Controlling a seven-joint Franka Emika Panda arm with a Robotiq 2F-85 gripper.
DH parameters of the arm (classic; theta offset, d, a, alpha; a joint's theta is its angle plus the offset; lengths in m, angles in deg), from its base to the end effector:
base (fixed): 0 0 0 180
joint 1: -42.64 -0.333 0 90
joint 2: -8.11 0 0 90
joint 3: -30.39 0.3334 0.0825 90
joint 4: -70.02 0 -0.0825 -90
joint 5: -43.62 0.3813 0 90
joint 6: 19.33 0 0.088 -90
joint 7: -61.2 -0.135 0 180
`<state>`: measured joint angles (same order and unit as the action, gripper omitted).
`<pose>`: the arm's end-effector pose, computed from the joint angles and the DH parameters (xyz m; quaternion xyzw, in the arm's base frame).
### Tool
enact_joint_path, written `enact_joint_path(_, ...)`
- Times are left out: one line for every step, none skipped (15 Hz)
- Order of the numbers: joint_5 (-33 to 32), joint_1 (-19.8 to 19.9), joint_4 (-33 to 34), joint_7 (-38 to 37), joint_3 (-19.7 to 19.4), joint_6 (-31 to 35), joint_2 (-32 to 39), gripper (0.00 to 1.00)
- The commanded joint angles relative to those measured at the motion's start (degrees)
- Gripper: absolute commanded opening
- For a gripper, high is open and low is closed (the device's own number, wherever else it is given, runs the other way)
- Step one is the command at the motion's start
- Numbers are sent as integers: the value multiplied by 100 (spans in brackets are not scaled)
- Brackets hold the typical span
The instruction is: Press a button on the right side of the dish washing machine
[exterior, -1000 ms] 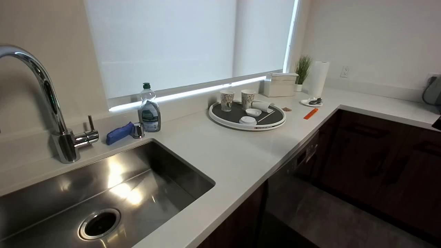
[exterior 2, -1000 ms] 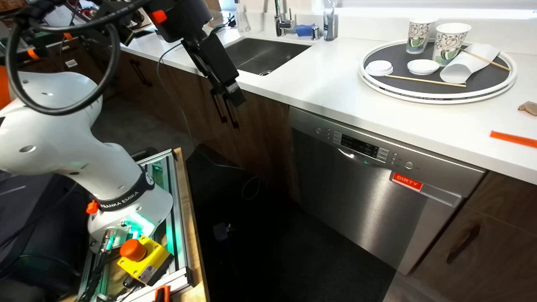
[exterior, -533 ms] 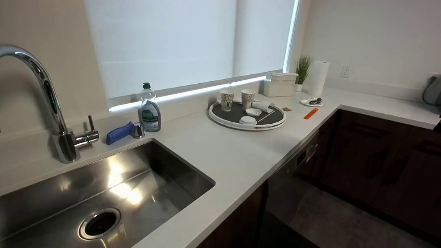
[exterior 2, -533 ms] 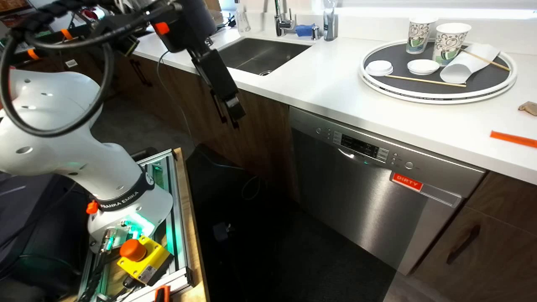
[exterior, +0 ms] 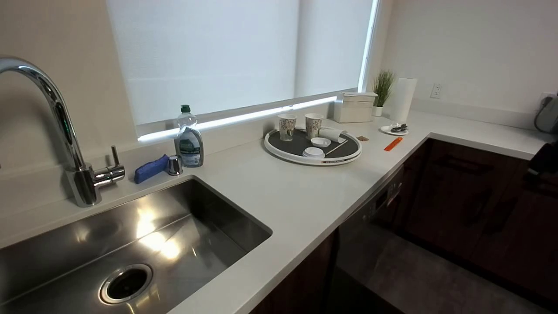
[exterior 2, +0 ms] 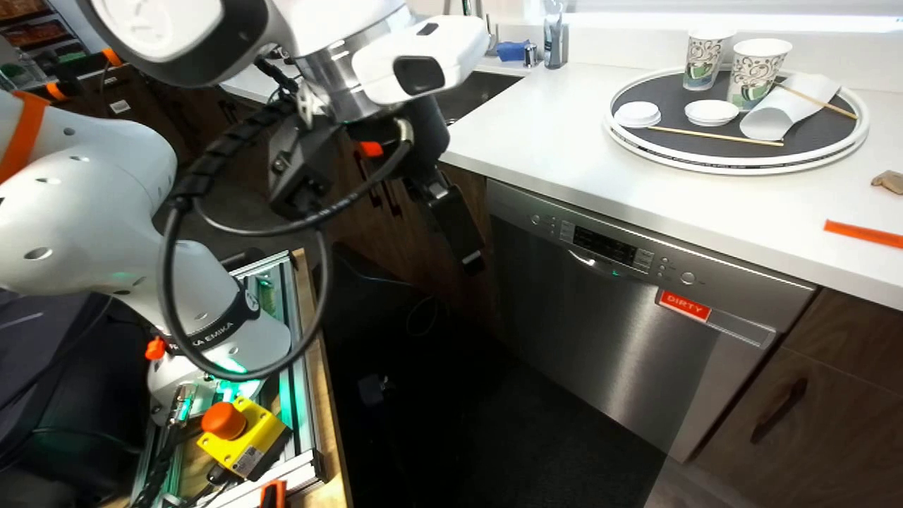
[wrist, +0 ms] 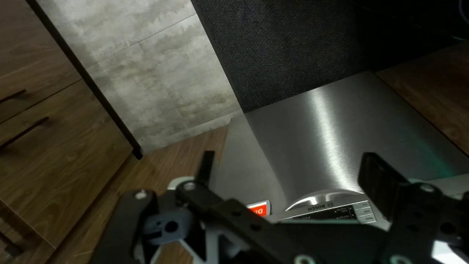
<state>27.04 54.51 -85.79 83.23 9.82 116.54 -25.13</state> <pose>0.3135 -0.2006 0.3973 0.9938 0.0198 0.0914 0.0601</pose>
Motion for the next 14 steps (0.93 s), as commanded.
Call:
enact_joint_path(114,-241,209,842,-228,1032,876,100)
enact_joint_path(133,-290,208,1049,-272,1418,1059,100)
enact_joint_path(217,-375,212,1254,-342,1793,1236,100)
enact_joint_path(426,-539,236,1494,-474,2150,1425,100)
enact_joint_path(741,-761,242,1798,-633,2442,1569,100)
enact_joint_path(1178,-1059,250,2173,-844,2675,1700,100)
enact_joint_path(1767,-1585,250,2638,-1232,2766,1717,100)
enact_joint_path(2197,-2029,181,2987,-1569,2705,1548,100)
enact_joint_path(2670,-2434,250,3353,-1863,2548,1524,100)
enact_joint_path(1984,-1724,150,2713,-1309,2638,1544,100)
enact_joint_path(2290,-2065,168,2980,-1557,2638,1543,100)
enact_joint_path(2423,-2240,184,3091,-1681,2638,1542,100)
enact_joint_path(2474,-2312,198,3129,-1734,2638,1541,100)
enact_joint_path(2489,-2333,208,3140,-1754,2638,1540,100)
